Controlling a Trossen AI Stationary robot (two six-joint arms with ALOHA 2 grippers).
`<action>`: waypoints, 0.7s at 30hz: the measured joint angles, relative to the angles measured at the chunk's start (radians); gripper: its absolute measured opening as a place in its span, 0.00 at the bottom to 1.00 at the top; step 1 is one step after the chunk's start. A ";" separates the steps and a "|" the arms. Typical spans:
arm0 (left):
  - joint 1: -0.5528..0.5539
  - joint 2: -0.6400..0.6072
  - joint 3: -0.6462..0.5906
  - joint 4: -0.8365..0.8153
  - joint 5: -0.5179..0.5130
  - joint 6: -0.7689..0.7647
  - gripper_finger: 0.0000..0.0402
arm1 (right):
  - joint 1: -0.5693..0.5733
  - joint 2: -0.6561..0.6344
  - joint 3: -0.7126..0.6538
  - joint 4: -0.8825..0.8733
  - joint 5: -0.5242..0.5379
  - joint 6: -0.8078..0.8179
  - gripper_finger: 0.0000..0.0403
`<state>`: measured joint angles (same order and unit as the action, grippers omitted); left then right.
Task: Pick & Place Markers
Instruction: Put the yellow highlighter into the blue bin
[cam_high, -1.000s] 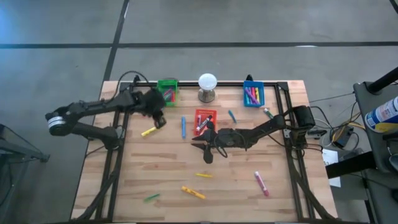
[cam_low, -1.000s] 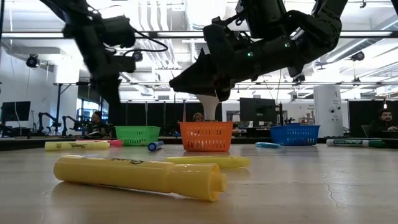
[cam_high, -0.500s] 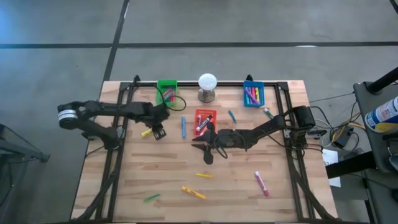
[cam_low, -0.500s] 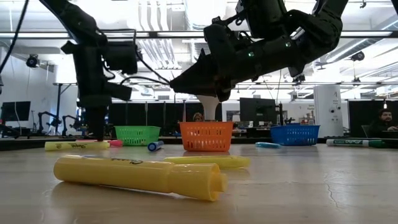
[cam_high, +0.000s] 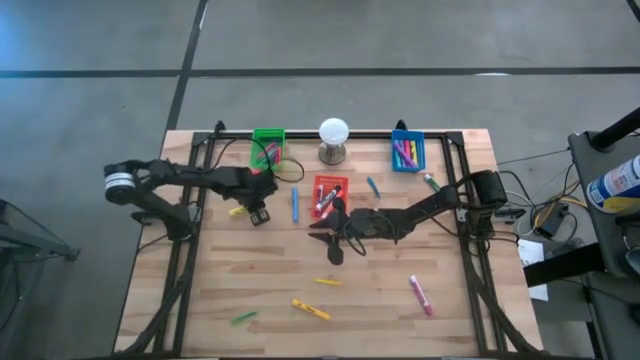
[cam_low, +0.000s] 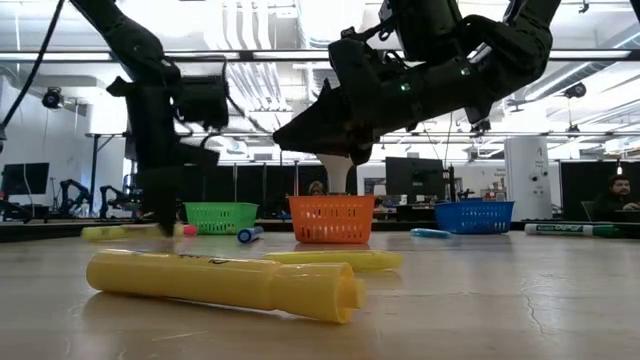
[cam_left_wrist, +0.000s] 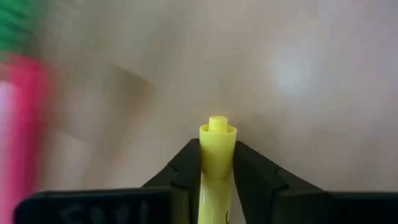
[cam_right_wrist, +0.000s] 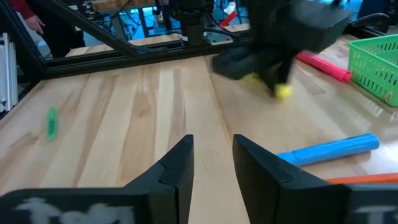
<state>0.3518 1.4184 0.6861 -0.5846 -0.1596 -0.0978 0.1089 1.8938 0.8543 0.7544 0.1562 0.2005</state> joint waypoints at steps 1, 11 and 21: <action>0.003 -0.022 0.000 0.018 -0.017 0.000 0.17 | 0.002 0.000 -0.002 0.000 0.000 0.001 0.25; -0.079 -0.365 -0.202 0.544 0.099 -0.138 0.11 | 0.063 -0.009 -0.086 -0.012 0.129 0.040 0.25; -0.205 -0.277 -0.538 1.695 0.258 -0.262 0.11 | 0.054 -0.006 -0.079 0.127 0.145 0.039 0.42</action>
<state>0.1472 1.1416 0.1480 1.1108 0.0984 -0.3603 0.1624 1.8877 0.7757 0.8809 0.3010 0.2395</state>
